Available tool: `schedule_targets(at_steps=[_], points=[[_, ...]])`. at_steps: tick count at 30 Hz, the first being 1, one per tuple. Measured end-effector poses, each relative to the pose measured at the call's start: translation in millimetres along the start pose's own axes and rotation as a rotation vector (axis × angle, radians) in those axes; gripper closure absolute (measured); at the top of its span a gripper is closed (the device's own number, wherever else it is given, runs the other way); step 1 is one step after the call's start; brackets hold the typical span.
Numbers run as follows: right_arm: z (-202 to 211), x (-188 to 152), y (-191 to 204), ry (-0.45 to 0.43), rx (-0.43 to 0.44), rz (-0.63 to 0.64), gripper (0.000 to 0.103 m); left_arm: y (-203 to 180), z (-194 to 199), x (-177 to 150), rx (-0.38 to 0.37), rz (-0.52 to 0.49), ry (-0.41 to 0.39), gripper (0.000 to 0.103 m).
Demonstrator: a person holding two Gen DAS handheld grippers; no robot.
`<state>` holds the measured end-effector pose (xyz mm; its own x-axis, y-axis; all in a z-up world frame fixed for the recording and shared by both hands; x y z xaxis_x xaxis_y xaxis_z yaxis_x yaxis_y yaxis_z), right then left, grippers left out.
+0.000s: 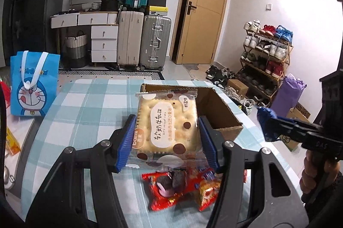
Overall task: Organize snacks
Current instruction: 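Carry both packs into the cardboard box and open both grippers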
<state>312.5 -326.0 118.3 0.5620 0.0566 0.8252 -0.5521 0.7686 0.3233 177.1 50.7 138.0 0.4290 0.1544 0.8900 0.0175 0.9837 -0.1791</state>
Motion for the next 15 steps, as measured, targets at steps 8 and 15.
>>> schedule_targets(at_steps=[8, 15], points=[[-16.1, 23.1, -4.8, -0.019, -0.003, -0.015, 0.057, 3.7, -45.9, 16.1, 0.006, -0.01, 0.017, 0.048], [-40.7, 33.6, -8.7, -0.005, -0.007, -0.016, 0.057, 1.8, -87.8, 18.6, 0.018, -0.03, 0.05, 0.048]])
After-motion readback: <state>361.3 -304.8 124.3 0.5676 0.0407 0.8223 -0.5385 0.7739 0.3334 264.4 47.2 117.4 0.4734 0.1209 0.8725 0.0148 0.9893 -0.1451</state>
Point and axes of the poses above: each gripper's, at about its wrist camera, not at the fingertips, and z roughly against the way its jaws point, y to its left, x to its top, the point moved 3 cm from there along -z, roughly the way its jaws point, and after that the axes turned 4 degrees about -y, right-handed, at the moved point
